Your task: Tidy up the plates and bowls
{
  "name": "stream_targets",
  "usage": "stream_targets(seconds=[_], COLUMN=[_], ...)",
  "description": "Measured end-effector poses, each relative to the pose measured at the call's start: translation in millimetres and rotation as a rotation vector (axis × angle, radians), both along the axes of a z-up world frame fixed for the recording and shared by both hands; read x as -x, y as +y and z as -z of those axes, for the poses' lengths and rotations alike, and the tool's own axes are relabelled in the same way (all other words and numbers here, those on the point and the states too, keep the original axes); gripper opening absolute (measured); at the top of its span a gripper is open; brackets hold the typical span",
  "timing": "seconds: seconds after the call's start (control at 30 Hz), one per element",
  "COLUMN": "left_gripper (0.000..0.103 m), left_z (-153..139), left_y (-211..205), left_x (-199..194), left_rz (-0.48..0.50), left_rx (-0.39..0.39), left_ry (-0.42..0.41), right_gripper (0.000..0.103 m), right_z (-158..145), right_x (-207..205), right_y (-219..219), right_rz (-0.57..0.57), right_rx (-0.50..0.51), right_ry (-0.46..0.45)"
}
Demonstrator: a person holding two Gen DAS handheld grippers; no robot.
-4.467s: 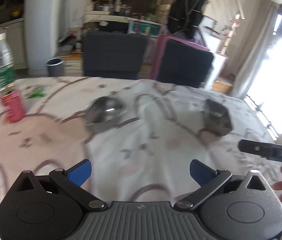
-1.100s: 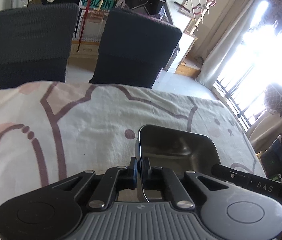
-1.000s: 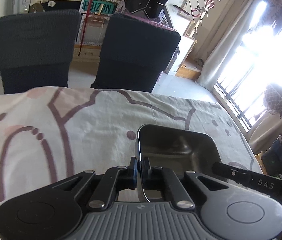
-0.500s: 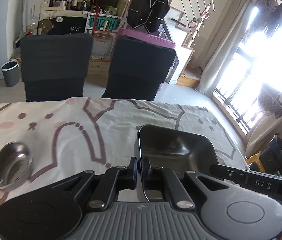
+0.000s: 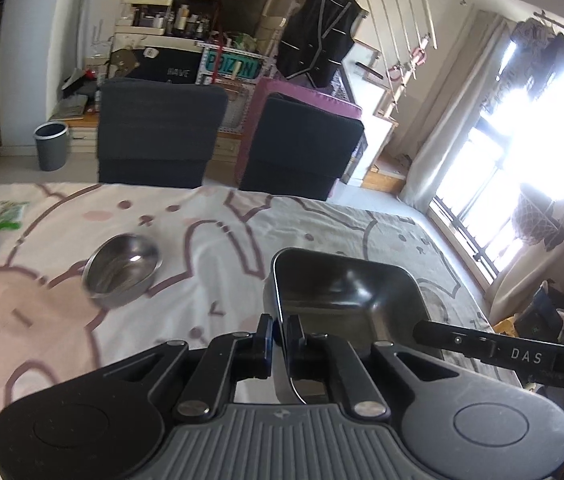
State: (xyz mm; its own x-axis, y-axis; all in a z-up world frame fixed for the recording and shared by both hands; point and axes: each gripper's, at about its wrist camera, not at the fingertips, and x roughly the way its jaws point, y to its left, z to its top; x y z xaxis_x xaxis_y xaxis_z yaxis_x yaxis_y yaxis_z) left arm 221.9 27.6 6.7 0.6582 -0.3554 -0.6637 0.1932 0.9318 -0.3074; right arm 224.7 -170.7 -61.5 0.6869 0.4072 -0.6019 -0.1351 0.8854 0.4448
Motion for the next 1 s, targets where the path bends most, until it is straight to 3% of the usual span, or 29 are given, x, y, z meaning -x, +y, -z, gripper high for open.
stream_targets(seconds=[0.3,0.6,1.0], left_gripper=[0.008,0.008,0.008], left_z=[18.7,42.0,62.1], left_y=[55.9,111.0,133.0], left_x=[43.1,76.0,86.3], left_rz=[-0.059,-0.190,-0.227], left_rx=[-0.027,-0.020,-0.134], left_ry=[0.019,0.052,0.110], right_gripper=[0.007,0.007,0.008], right_z=[16.6,44.9,61.8], right_x=[21.2,25.3,24.3], right_y=[54.0,102.6,141.9], right_rz=[-0.095,-0.207,-0.295], right_rx=[-0.005,-0.014,-0.039], right_ry=[0.005,0.048,0.077])
